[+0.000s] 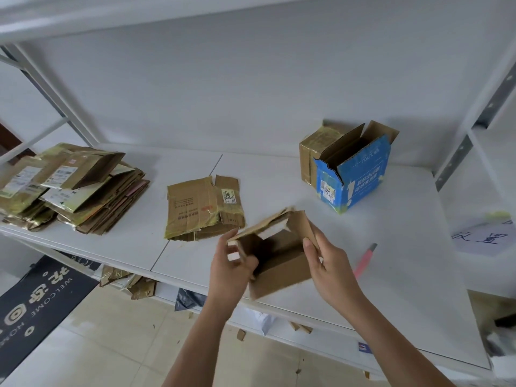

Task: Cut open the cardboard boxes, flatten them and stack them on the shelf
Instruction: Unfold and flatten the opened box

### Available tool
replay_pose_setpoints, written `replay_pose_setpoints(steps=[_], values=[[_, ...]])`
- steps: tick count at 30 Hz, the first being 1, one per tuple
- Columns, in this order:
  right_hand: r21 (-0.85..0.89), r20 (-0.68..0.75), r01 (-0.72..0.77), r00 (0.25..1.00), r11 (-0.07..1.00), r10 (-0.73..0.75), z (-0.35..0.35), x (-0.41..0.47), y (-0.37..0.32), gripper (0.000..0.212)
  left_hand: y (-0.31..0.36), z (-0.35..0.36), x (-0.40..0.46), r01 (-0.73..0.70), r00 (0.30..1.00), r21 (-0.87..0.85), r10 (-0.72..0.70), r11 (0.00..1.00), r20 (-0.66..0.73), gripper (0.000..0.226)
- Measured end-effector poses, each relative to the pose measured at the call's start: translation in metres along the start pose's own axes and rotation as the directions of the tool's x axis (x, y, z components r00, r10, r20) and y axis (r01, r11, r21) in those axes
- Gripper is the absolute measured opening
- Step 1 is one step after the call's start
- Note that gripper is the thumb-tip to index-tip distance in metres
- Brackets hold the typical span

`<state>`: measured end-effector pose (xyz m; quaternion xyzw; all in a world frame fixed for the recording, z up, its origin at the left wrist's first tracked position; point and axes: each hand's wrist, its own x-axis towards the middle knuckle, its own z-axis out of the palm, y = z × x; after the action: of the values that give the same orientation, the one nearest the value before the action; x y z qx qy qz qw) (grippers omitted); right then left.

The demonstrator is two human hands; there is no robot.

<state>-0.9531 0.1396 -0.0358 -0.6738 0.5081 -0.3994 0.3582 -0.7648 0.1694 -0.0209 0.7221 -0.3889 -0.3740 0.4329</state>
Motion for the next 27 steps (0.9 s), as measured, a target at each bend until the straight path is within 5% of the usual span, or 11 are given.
replay_pose_setpoints(steps=[3,6,9,12,15,19,27], values=[[0.007,0.013,0.091,0.996,0.996,-0.092,-0.011,0.007,0.010,0.036,-0.008,-0.023,0.006,0.017,0.998,-0.300,0.004,0.954,0.068,0.059],[-0.164,0.233,0.217,0.956,0.962,-0.176,-0.014,0.009,0.031,0.046,-0.025,-0.039,0.011,0.225,0.972,-0.466,-0.163,0.856,0.170,0.062],[-0.391,0.506,0.242,0.863,0.888,-0.012,-0.005,0.000,0.054,0.067,-0.049,-0.044,0.010,0.441,0.896,-0.444,-0.354,0.780,0.269,0.066],[-0.543,0.616,0.221,0.761,0.810,0.205,0.006,-0.012,0.064,0.068,-0.068,-0.041,0.006,0.541,0.837,-0.300,-0.471,0.786,0.277,0.046],[-0.626,0.584,0.218,0.767,0.749,0.265,0.017,-0.007,0.055,0.054,-0.076,-0.031,0.010,0.541,0.839,-0.123,-0.524,0.832,0.150,0.023],[-0.667,0.439,0.215,0.887,0.713,0.143,0.041,0.008,0.055,0.051,-0.077,-0.010,0.024,0.462,0.887,0.125,-0.457,0.878,-0.069,0.029],[-0.756,0.359,0.198,0.923,0.623,0.142,0.082,-0.013,0.093,0.071,-0.078,-0.005,0.043,0.461,0.887,0.185,-0.456,0.868,-0.070,0.028]])
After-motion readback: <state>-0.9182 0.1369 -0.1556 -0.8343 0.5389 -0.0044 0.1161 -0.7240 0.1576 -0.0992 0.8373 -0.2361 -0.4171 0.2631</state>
